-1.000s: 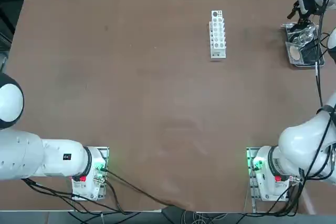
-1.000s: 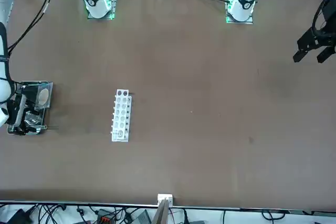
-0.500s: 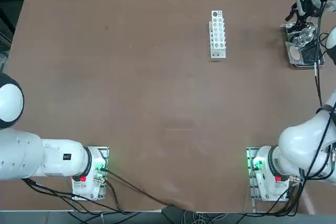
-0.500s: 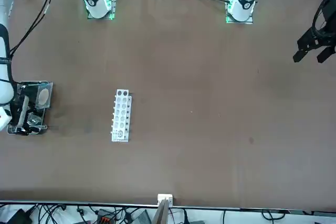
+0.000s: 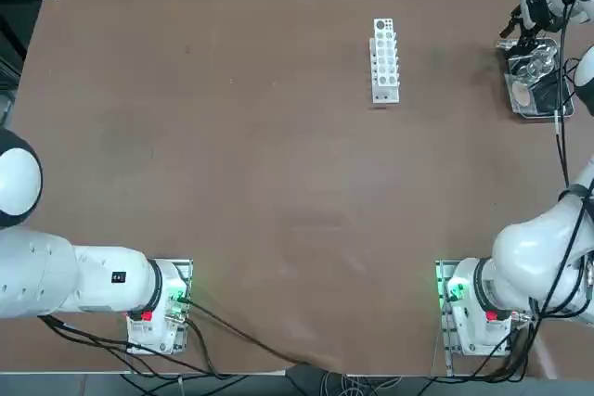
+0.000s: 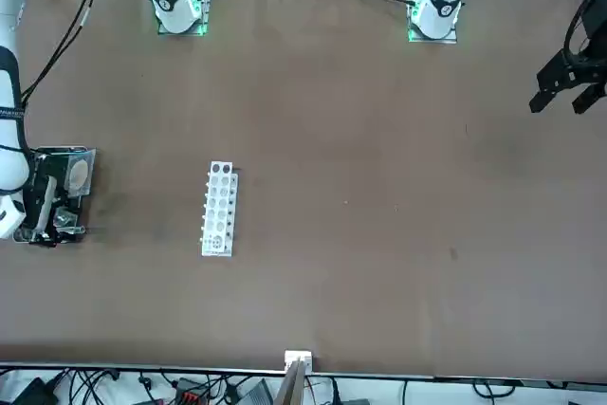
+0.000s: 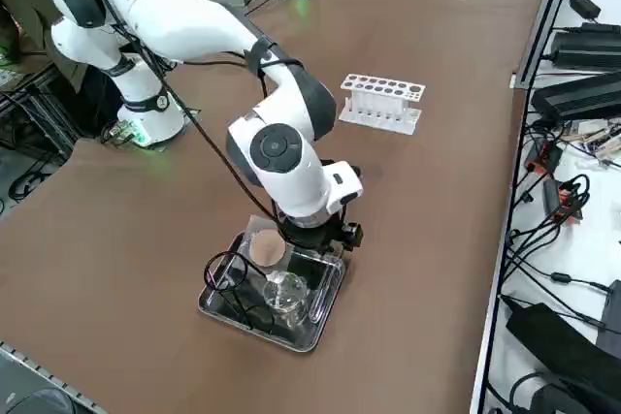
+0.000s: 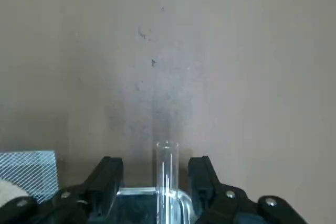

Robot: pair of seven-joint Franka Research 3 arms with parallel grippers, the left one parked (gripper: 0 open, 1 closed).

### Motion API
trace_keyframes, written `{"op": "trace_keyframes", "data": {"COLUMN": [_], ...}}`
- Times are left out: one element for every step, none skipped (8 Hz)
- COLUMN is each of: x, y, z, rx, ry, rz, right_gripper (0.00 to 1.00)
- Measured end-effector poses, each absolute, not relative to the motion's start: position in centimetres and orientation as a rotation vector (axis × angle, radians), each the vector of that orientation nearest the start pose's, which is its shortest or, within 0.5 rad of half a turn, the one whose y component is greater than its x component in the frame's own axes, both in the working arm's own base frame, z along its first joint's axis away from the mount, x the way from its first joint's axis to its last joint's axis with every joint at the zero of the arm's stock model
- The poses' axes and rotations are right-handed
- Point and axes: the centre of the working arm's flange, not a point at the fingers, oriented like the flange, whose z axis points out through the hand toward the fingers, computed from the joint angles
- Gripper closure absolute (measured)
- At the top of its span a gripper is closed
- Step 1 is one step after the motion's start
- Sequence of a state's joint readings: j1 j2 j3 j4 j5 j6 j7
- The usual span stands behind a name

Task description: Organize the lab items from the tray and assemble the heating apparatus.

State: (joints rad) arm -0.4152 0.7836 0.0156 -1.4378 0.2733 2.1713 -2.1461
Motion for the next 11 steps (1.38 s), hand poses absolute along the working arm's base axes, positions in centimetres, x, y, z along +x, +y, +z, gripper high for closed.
{"op": "trace_keyframes", "data": {"x": [66.7,66.7,66.8,66.8,66.8,66.8,66.8,66.8,66.8,66.8,66.8], "y": [-27.2,-27.2,-27.2,-27.2,-27.3,-27.3,-27.2,-27.2,-27.2,-27.2,-27.3], "z": [21.9,21.6,21.5,21.4,21.4,21.3,21.0,20.8,20.6,20.5,20.4], "rx": [2.282,2.284,2.280,2.276,2.275,2.276,2.281,2.285,2.288,2.289,2.288], "ry": [2.304,2.302,2.297,2.292,2.289,2.289,2.288,2.285,2.282,2.278,2.275], "rz": [0.339,0.340,0.341,0.343,0.343,0.343,0.345,0.349,0.353,0.355,0.355], "right_gripper": [0.24,0.24,0.24,0.25,0.26,0.26,0.27,0.29,0.30,0.30,0.31]}}
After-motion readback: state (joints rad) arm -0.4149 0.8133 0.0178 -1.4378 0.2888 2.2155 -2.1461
